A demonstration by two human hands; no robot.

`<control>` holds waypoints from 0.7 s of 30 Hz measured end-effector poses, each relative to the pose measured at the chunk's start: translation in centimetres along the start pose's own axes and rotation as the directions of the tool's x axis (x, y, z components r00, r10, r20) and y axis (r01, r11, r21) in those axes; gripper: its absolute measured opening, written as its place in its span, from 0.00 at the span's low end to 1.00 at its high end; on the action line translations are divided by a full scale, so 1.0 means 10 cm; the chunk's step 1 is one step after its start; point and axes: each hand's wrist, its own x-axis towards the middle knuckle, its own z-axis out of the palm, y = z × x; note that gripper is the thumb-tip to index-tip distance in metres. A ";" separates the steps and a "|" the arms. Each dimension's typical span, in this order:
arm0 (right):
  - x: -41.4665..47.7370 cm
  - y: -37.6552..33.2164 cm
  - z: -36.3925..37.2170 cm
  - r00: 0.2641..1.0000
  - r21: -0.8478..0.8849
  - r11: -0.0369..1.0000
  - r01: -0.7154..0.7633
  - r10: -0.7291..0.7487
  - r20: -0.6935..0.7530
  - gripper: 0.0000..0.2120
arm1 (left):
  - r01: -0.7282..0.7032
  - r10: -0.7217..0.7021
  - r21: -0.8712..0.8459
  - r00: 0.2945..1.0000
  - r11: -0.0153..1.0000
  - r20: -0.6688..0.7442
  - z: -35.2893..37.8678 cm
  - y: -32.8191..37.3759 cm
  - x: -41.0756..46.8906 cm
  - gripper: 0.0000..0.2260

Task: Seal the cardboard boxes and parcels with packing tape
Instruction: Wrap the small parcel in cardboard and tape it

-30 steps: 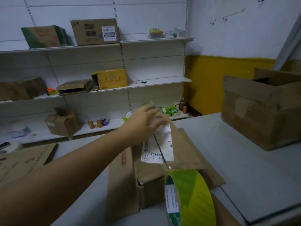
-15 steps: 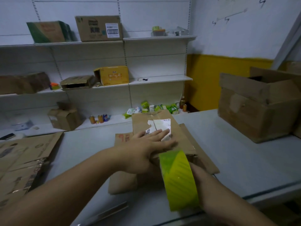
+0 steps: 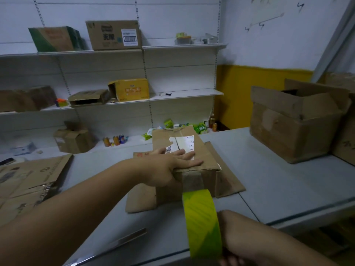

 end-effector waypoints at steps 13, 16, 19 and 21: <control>0.09 0.03 -0.12 0.968 -0.261 0.949 0.175 -0.214 -0.128 0.08 | 0.088 -0.088 -0.013 0.992 0.996 -0.091 0.05 0.01 -0.01 0.29; -0.07 -0.02 -0.08 0.998 -0.191 0.981 0.033 -0.044 -0.050 0.07 | 0.099 -0.094 0.066 0.993 0.993 -0.075 0.05 0.05 0.01 0.28; 0.00 -0.03 -0.05 0.989 -0.298 0.954 0.017 -0.059 -0.133 0.12 | 0.116 -0.106 0.169 0.992 0.979 -0.068 0.05 0.10 0.02 0.28; 0.06 0.00 -0.08 0.969 -0.440 0.898 -0.001 -0.108 -0.223 0.09 | 0.126 -0.117 0.198 0.991 0.972 -0.058 0.04 0.14 0.01 0.27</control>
